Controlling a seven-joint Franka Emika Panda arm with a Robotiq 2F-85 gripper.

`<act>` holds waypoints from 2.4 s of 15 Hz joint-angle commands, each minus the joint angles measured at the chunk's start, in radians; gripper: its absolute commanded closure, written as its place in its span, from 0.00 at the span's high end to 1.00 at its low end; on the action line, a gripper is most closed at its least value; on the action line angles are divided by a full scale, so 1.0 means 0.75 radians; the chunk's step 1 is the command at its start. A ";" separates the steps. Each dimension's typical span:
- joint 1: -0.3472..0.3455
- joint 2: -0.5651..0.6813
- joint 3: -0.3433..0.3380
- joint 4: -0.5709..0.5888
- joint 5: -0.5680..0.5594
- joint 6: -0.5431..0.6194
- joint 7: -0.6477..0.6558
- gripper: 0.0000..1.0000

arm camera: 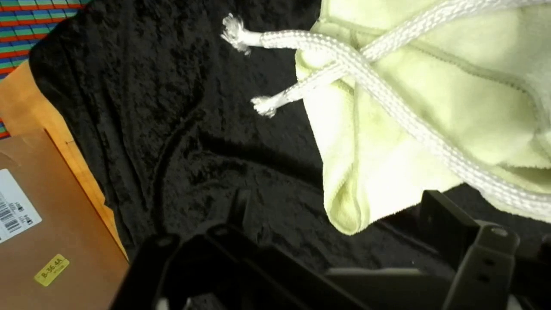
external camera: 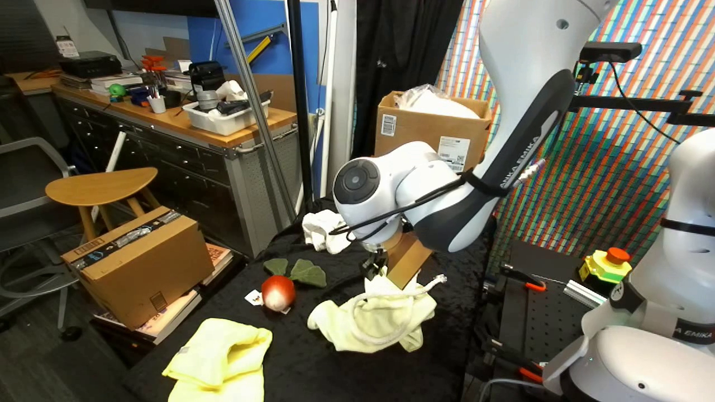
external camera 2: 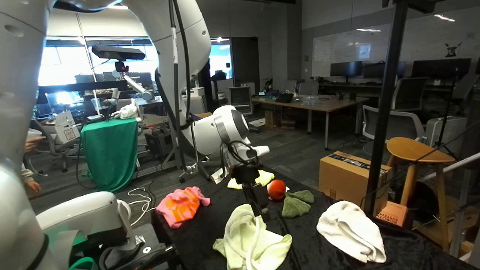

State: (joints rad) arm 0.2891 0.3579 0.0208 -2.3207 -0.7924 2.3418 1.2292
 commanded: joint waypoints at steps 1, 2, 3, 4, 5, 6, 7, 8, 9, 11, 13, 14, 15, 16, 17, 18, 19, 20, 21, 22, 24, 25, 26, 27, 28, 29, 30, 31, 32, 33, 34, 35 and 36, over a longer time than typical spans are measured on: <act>-0.057 -0.084 0.006 0.012 -0.001 0.020 -0.064 1.00; -0.072 -0.088 0.006 0.033 0.009 0.017 -0.087 1.00; -0.091 -0.078 0.005 0.073 0.022 0.010 -0.124 1.00; -0.114 -0.069 0.007 0.113 0.048 0.004 -0.180 1.00; -0.139 -0.060 0.011 0.157 0.081 -0.005 -0.260 1.00; -0.161 -0.052 0.018 0.210 0.141 -0.036 -0.362 1.00; -0.192 -0.040 0.037 0.271 0.193 -0.075 -0.477 1.00; -0.202 -0.025 0.037 0.335 0.242 -0.112 -0.572 1.00; -0.208 -0.014 0.029 0.410 0.287 -0.165 -0.674 1.00; -0.202 0.028 0.008 0.556 0.350 -0.254 -0.850 1.00; -0.198 0.079 -0.006 0.691 0.394 -0.329 -0.979 1.00; -0.194 0.108 -0.011 0.748 0.415 -0.353 -1.035 1.00; -0.190 0.140 -0.017 0.798 0.427 -0.368 -1.078 1.00; -0.191 0.172 -0.016 0.846 0.444 -0.386 -1.124 1.00; -0.193 0.207 -0.014 0.887 0.468 -0.396 -1.166 1.00; -0.189 0.249 -0.018 0.932 0.481 -0.411 -1.187 1.00; -0.192 0.279 -0.018 0.963 0.502 -0.424 -1.222 1.00; -0.194 0.314 -0.019 0.994 0.521 -0.436 -1.249 1.00; -0.192 0.357 -0.024 1.027 0.528 -0.432 -1.268 1.00; -0.190 0.391 -0.031 1.054 0.531 -0.435 -1.278 1.00; -0.203 0.471 -0.032 1.117 0.564 -0.437 -1.340 1.00; -0.211 0.511 -0.036 1.146 0.577 -0.424 -1.369 1.00; -0.220 0.535 -0.036 1.165 0.590 -0.422 -1.403 1.00; -0.234 0.553 -0.034 1.180 0.608 -0.417 -1.443 1.00; -0.246 0.591 -0.033 1.219 0.628 -0.422 -1.481 1.00; -0.259 0.617 -0.034 1.247 0.647 -0.427 -1.512 1.00; -0.276 0.642 -0.030 1.276 0.669 -0.427 -1.550 1.00; -0.288 0.670 -0.031 1.309 0.686 -0.426 -1.577 1.00; -0.303 0.697 -0.030 1.343 0.704 -0.434 -1.610 1.00; -0.319 0.721 -0.026 1.375 0.725 -0.436 -1.643 1.00; -0.331 0.747 -0.024 1.409 0.743 -0.438 -1.670 1.00; -0.342 0.774 -0.022 1.444 0.763 -0.441 -1.689 1.00; -0.350 0.796 -0.019 1.472 0.781 -0.448 -1.710 1.00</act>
State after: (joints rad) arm 0.0462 0.8780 -0.0014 -1.3425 -0.2586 2.0473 0.0146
